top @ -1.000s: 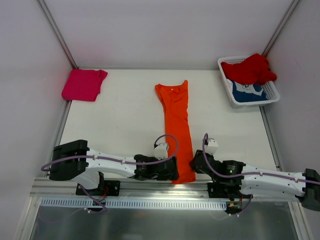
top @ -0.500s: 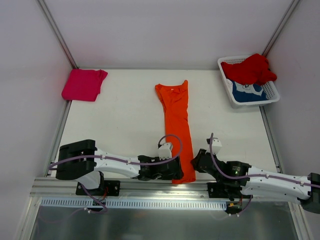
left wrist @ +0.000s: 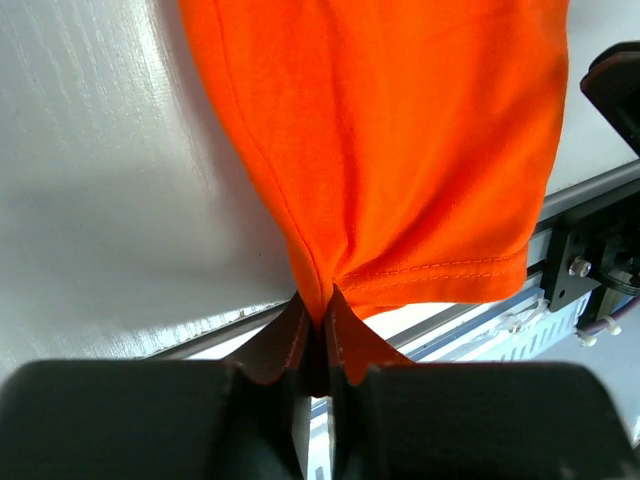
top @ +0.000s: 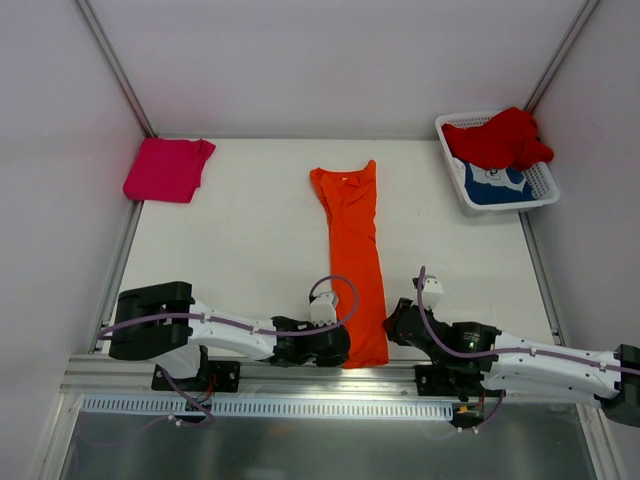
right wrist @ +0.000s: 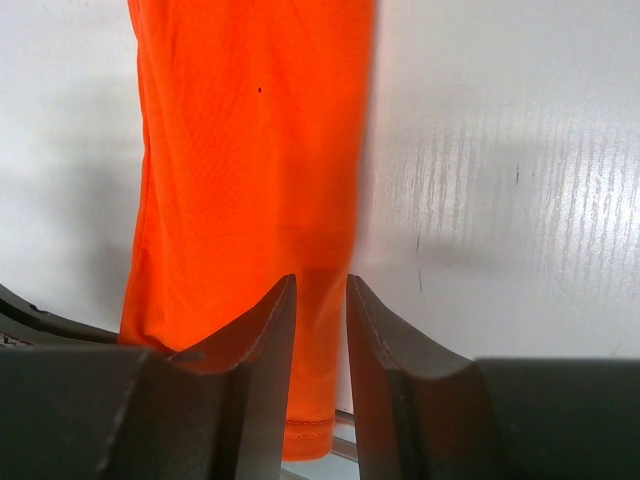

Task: Fold and stack the t-shirts
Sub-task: Fold the tshirt

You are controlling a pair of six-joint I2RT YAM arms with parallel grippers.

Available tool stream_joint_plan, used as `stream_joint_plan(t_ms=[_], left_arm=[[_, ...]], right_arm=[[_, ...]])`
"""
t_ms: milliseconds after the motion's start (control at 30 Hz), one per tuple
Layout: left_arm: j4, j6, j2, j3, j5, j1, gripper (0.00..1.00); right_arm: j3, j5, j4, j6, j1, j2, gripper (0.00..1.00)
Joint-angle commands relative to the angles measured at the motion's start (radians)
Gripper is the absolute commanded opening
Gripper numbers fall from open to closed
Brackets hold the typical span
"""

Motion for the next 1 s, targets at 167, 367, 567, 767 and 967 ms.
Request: stream_joint_plan(t_ms=[167, 367, 567, 767, 967], left_arm=[[-0.011, -0.012, -0.018, 0.004, -0.012, -0.010, 0.00], [-0.009, -0.009, -0.010, 0.010, -0.009, -0.007, 0.00], [-0.009, -0.011, -0.006, 0.012, -0.008, -0.007, 0.00], [-0.011, -0.009, 0.001, 0.012, -0.005, -0.005, 0.00], [-0.009, -0.009, -0.001, 0.009, -0.006, -0.001, 0.00]], right_arm=[[-0.007, -0.030, 0.020, 0.018, 0.003, 0.007, 0.34], [-0.017, -0.039, 0.008, 0.026, 0.003, -0.005, 0.50], [-0.052, -0.054, 0.036, 0.050, 0.005, -0.005, 0.40], [-0.066, -0.074, 0.109, 0.052, 0.005, 0.061, 0.40], [-0.066, -0.090, 0.166, 0.047, 0.008, 0.122, 0.33]])
